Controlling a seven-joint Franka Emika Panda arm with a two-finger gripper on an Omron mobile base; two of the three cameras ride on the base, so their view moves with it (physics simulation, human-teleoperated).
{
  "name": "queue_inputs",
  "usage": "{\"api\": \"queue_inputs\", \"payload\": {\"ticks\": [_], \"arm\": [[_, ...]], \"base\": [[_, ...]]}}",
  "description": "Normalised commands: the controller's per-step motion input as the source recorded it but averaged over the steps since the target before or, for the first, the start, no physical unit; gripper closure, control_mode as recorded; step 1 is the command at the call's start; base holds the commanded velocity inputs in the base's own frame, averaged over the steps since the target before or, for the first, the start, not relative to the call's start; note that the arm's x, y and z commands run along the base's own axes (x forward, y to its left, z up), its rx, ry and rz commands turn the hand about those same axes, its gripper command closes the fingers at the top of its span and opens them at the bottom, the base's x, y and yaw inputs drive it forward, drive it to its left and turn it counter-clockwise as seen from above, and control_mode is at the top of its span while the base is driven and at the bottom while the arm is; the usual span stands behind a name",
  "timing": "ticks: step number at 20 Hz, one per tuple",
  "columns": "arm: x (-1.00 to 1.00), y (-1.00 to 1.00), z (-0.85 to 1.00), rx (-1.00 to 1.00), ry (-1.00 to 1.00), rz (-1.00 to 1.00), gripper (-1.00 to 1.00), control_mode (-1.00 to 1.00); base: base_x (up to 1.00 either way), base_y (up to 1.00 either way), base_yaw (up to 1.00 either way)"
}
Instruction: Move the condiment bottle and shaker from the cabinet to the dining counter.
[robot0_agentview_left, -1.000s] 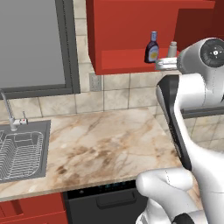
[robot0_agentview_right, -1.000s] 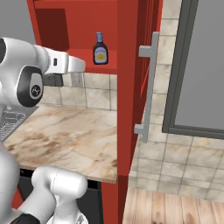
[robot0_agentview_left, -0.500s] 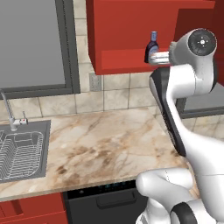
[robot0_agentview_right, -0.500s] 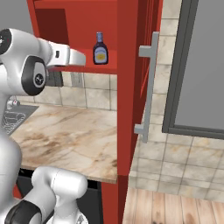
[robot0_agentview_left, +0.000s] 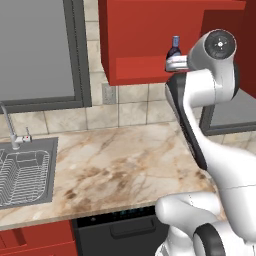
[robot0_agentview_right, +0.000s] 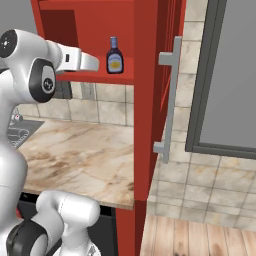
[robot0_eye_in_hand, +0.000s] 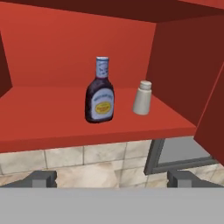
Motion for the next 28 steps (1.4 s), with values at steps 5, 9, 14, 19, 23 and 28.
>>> {"api": "queue_inputs", "payload": {"ticks": [5, 9, 14, 19, 23, 28], "arm": [[0.19, 0.0, 0.0, 0.0, -0.01, -0.08, -1.0, -1.0], [0.25, 0.01, 0.0, 0.0, 0.0, -0.06, -1.0, -1.0], [0.23, 0.0, 0.0, 0.0, 0.0, -0.04, -1.0, -1.0], [0.28, 0.05, 0.0, 0.0, -0.01, -0.01, -1.0, -1.0], [0.29, 0.01, 0.0, 0.0, -0.01, 0.0, -1.0, -1.0], [0.24, 0.0, 0.0, 0.0, 0.0, 0.0, -1.0, -1.0]], "base": [[0.0, 0.0, 0.0], [0.0, 0.0, 0.0], [0.0, 0.0, 0.0], [0.0, 0.0, 0.0], [0.0, 0.0, 0.0], [0.0, 0.0, 0.0]]}}
